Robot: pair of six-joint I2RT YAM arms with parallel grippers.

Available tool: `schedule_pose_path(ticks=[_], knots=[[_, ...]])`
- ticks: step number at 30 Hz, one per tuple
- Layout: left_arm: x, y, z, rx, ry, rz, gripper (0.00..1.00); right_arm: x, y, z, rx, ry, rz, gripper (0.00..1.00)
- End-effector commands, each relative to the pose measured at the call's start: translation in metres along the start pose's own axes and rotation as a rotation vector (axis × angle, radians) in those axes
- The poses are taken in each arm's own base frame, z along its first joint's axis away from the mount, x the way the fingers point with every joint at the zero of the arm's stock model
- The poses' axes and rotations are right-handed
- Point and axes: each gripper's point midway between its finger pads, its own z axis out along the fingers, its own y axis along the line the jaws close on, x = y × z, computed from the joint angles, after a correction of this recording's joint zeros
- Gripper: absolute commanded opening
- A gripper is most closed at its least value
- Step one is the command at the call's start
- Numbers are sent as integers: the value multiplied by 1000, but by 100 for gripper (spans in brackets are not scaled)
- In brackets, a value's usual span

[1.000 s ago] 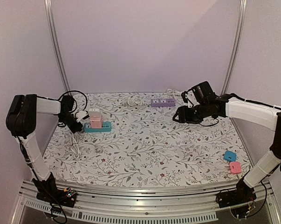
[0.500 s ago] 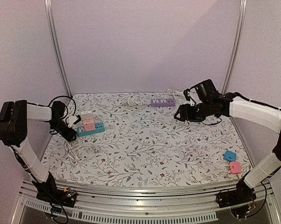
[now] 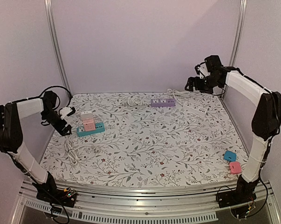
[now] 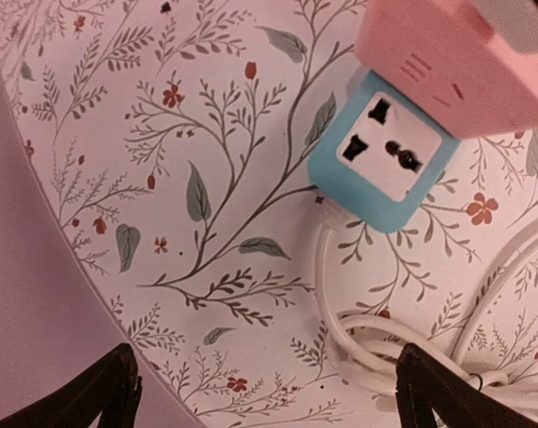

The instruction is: Insert the plug

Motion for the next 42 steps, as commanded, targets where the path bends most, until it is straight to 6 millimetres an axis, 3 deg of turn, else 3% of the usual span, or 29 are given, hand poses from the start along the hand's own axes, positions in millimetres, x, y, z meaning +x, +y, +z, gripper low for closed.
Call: schedule_pose_path(ticks=[1,2,3,5,6,11,13,18,23,25,29,32,36,37,40,42], knots=[[28,16,-36,-40,12,-4,100,25,-75,41,144,223,-99,99],[28,15,-43,-44,3,2,100,23,-86,48,181,245,-140,99],[27,10,-51,-32,-9,6,100,36,-98,67,202,310,-199,99],[20,4,-69,-22,-36,-16,99,43,-109,85,213,378,-315,99],[16,2,-80,-21,-53,-31,99,58,-115,101,196,435,-354,99],[6,0,-128,-58,-127,-96,100,88,-142,142,178,534,-459,99],[3,-4,-141,-67,-157,-92,99,88,-158,152,216,543,-466,99],[-8,-25,-158,-50,-213,-48,99,95,-170,168,235,566,-496,99],[-14,-38,-162,-23,-220,-24,99,101,-179,164,244,603,-523,99],[-16,-36,-162,-27,-213,-16,99,109,-177,162,209,633,-514,90],[-26,-30,-175,-49,-251,-6,100,138,-147,150,39,723,-481,55],[-38,-28,-194,-56,-302,-5,100,171,-115,136,-72,795,-567,47],[-47,-34,-216,-46,-364,-5,99,195,-78,99,-120,786,-706,31],[-48,-38,-220,-43,-379,-1,100,190,-67,86,-113,751,-711,28],[-50,-49,-233,-23,-422,10,100,213,-35,56,-102,731,-693,25],[-50,-58,-240,-6,-445,15,99,240,-14,39,-93,746,-714,25]])
